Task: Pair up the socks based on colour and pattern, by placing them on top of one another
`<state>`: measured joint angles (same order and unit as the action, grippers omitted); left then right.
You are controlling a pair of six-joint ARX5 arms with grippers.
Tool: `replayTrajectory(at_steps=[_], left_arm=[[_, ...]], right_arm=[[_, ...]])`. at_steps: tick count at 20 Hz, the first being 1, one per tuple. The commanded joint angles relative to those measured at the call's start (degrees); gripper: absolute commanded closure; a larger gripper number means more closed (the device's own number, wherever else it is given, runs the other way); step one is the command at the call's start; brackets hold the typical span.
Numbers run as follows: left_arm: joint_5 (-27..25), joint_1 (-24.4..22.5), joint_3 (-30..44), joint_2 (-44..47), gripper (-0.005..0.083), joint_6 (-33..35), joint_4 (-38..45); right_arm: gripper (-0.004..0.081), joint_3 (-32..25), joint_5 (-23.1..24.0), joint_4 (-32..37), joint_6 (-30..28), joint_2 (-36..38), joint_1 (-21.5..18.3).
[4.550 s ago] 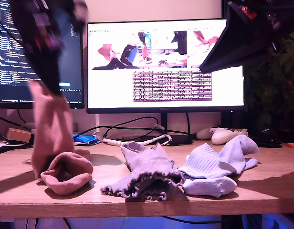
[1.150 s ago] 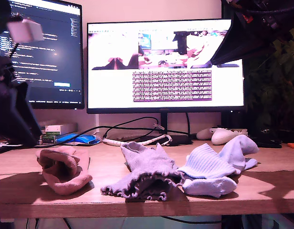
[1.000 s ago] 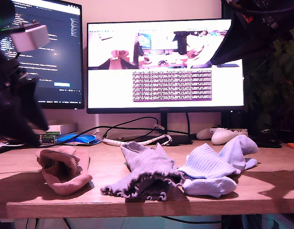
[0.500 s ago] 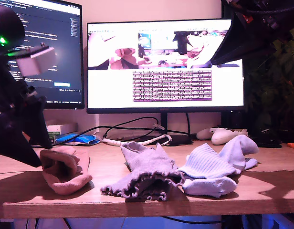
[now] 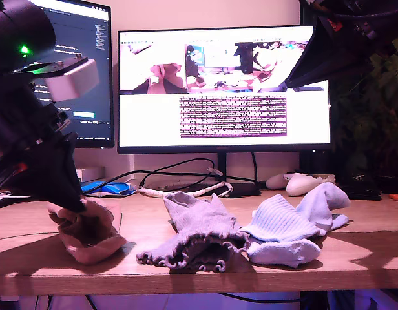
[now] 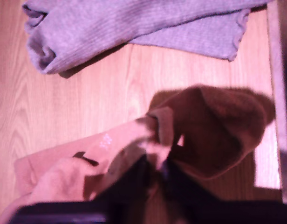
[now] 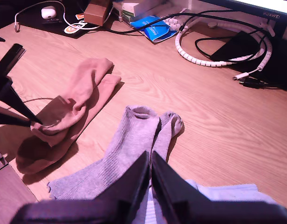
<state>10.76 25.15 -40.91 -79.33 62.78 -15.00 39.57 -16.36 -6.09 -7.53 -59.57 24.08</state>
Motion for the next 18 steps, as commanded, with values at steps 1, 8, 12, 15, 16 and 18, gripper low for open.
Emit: replayTrajectory(at_steps=[1, 8, 12, 15, 16, 18], left_arm=[[0.1, 0.6, -1.7, 1.5, 0.0797, -2.8, 0.3], [2.4, 4.3, -1.9, 5.4, 0.0797, -9.0, -6.5], [3.2, 4.5, -1.9, 4.7, 0.0797, -9.1, -9.5], [8.7, 4.5, -1.9, 3.0, 0.0614, -12.3, -10.3], [9.3, 4.5, -1.9, 2.3, 0.0466, -12.3, -10.3], [9.6, 4.5, -1.9, 1.3, 0.0325, -13.4, -10.2]], right_arm=[[0.078, -1.1, -0.2, 0.2, 0.2, 0.2, 0.1], [0.078, -1.1, -0.2, 0.2, 0.2, 0.1, 0.1], [0.078, -1.1, -0.2, 0.2, 0.2, 0.1, 0.1], [0.078, -1.1, -0.2, 0.0, 0.2, 0.1, 0.1], [0.078, -1.1, -0.2, 0.0, 0.3, 0.1, 0.1], [0.078, -1.1, -0.2, -0.2, 0.7, 0.1, 0.1]])
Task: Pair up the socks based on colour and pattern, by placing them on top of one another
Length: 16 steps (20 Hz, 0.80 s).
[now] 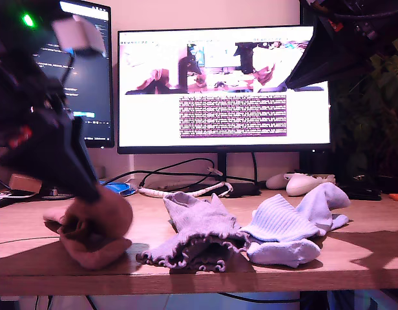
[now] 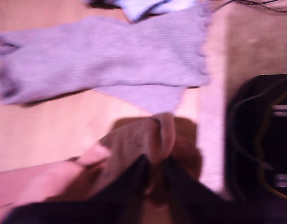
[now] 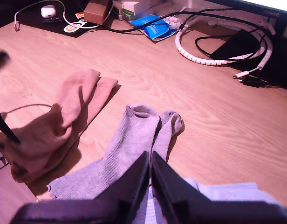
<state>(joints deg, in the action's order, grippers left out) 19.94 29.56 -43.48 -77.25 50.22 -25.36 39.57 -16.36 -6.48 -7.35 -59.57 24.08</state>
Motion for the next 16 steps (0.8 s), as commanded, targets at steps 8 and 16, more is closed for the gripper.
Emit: replayTrajectory(at_steps=[8, 16], left_arm=[[-0.6, 0.1, -4.6, -0.6, 0.0332, -14.0, -2.8], [-1.5, 0.1, -17.8, 0.2, 0.0703, -21.4, -21.4]], right_arm=[[0.078, -1.1, -0.2, -0.5, -0.6, 0.1, 0.1], [0.078, 2.4, 0.7, -2.4, -0.6, 0.3, -0.1]])
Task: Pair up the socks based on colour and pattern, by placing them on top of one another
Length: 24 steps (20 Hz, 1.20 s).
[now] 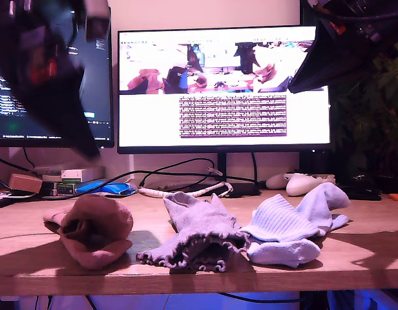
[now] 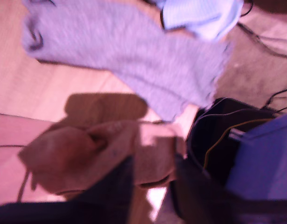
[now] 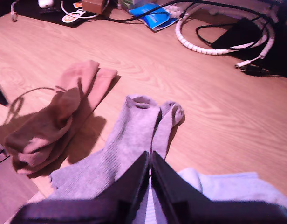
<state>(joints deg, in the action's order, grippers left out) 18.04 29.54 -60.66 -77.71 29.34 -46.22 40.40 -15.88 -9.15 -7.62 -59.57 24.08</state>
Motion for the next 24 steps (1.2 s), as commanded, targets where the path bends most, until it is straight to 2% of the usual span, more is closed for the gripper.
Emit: replayTrajectory(at_steps=[1, 3, 7, 9, 13, 15, 18, 20, 24], left_arm=[[0.4, 0.1, -1.5, 1.1, 0.0745, -1.6, -1.6], [0.3, 0.0, -1.7, 2.9, 0.0797, -2.6, -1.9], [-0.7, -3.6, -1.7, 9.3, 0.0797, -6.2, -1.7], [-0.2, -7.1, -1.7, 12.1, 0.0797, -7.7, -0.5], [2.4, -16.3, -0.3, 15.9, 0.0797, -9.4, 6.1], [2.8, -19.4, 3.2, 18.2, 0.0797, -13.9, 11.9], [2.6, -21.7, 11.7, 22.3, 0.0797, -17.0, 22.8], [1.7, -21.8, 17.6, 25.6, 0.0797, -18.6, 29.1], [-1.7, -21.6, 26.2, 34.2, 0.0797, -24.2, 35.0]], right_arm=[[0.078, 1.8, 0.2, -0.1, -0.3, 0.3, -0.3], [0.078, 1.8, 0.2, -1.4, -0.3, 0.8, -0.7], [0.078, 1.8, 2.8, -6.6, -1.2, 5.0, -3.2], [0.078, 1.8, 3.0, -7.2, -1.4, 8.7, -6.6], [0.078, 1.7, 3.0, -6.3, 0.1, 13.7, -16.7], [0.078, 1.6, 3.0, -3.3, 0.6, 15.2, -20.3], [0.078, 0.8, 3.4, 3.0, 3.5, 16.9, -21.9], [0.078, -0.9, 5.6, 6.1, 6.4, 18.1, -21.9], [0.078, -5.7, 7.5, 8.8, 9.1, 22.2, -21.3]])
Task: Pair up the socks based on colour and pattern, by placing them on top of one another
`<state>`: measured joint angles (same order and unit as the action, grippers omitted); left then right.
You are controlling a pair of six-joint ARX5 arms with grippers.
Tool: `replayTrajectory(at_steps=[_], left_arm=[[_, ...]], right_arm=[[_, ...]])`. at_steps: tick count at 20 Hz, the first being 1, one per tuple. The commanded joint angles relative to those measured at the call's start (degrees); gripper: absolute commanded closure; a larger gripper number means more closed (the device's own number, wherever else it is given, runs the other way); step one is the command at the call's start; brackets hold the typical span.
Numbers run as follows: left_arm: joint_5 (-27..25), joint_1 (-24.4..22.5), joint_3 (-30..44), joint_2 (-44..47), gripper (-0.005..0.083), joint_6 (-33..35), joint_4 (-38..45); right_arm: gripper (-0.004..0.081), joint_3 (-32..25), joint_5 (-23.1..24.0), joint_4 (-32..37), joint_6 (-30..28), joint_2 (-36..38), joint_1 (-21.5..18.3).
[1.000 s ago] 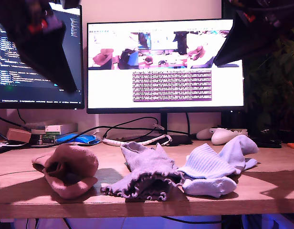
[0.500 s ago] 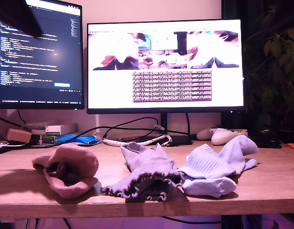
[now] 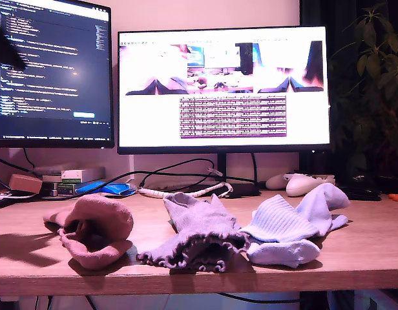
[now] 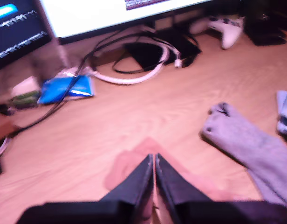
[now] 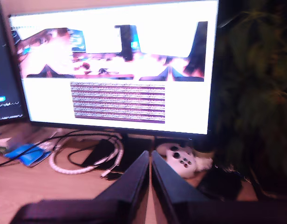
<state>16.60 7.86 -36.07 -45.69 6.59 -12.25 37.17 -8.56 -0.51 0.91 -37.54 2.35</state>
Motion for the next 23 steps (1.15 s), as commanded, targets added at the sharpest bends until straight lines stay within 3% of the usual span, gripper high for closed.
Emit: replayTrajectory(at_steps=[1, 4, 9, 15, 23], left_arm=[[-1.2, 0.2, 3.7, 4.8, 0.0797, -2.3, 1.4], [-1.5, 0.2, 8.1, 12.4, 0.0797, -3.8, 0.8], [-2.8, 2.1, 8.6, 20.0, 0.0797, -5.1, -4.2], [-2.2, 2.6, 8.6, 22.8, 0.0797, -6.6, -16.1], [-2.1, 2.6, 8.6, 22.8, 0.0797, -6.6, -21.4]], right_arm=[[0.078, -4.0, 0.2, 0.0, 1.0, 1.6, 0.7], [0.078, -8.4, 0.8, -2.3, 1.1, 6.8, 1.8], [0.078, -9.7, 0.5, -17.8, 0.7, 14.8, 3.6], [0.078, -9.7, 0.4, -33.6, 1.7, 17.2, 3.7], [0.078, -9.7, 0.4, -33.7, 1.7, 17.1, 3.7]])
